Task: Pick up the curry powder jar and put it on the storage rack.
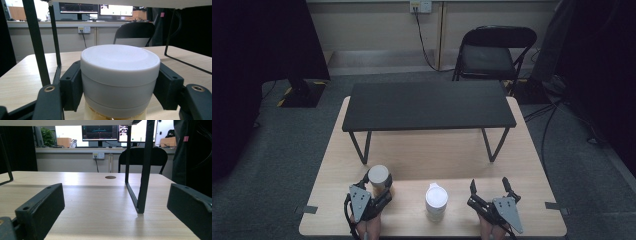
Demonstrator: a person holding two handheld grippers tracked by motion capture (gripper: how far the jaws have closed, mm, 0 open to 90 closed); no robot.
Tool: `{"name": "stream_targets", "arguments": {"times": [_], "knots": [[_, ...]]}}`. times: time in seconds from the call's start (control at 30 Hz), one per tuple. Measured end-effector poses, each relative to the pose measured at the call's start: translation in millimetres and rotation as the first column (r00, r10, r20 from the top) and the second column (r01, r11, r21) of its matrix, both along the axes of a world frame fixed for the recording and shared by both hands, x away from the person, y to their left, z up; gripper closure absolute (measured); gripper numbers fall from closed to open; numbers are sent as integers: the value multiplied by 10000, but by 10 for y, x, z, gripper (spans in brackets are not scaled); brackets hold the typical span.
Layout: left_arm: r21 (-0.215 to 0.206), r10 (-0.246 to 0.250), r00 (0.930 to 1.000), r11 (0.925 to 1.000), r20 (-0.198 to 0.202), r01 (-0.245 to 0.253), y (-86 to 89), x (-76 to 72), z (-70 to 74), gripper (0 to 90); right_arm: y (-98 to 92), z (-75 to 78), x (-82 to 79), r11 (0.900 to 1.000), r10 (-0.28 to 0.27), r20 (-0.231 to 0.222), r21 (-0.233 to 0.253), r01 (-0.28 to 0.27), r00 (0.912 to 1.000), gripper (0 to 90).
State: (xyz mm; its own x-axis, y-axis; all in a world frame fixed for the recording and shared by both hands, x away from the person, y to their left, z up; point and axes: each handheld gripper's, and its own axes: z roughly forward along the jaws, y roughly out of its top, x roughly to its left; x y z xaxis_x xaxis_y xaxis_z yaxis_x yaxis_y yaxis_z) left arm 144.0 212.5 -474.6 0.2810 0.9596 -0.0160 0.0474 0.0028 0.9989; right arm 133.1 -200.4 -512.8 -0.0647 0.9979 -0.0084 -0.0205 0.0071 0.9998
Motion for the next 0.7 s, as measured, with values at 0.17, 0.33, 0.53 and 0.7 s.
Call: {"name": "stream_targets", "arguments": {"times": [0.17,0.33,0.53,0.7], "knots": [[-107,-140,9999,9998,-14,140,41,12,54,337,4,0,0,10000,-22,0,-1,22,10000,0],[-72,-354,9994,9993,-18,354,63,12,95,337,5,0,0,10000,-27,2,-6,27,10000,0],[85,-538,9985,9985,-84,539,56,-17,194,337,6,-1,-1,10000,-31,4,-10,31,10000,0],[130,-738,9973,9972,47,737,75,-60,296,337,6,0,0,10000,-32,3,-14,32,10000,0]]}}
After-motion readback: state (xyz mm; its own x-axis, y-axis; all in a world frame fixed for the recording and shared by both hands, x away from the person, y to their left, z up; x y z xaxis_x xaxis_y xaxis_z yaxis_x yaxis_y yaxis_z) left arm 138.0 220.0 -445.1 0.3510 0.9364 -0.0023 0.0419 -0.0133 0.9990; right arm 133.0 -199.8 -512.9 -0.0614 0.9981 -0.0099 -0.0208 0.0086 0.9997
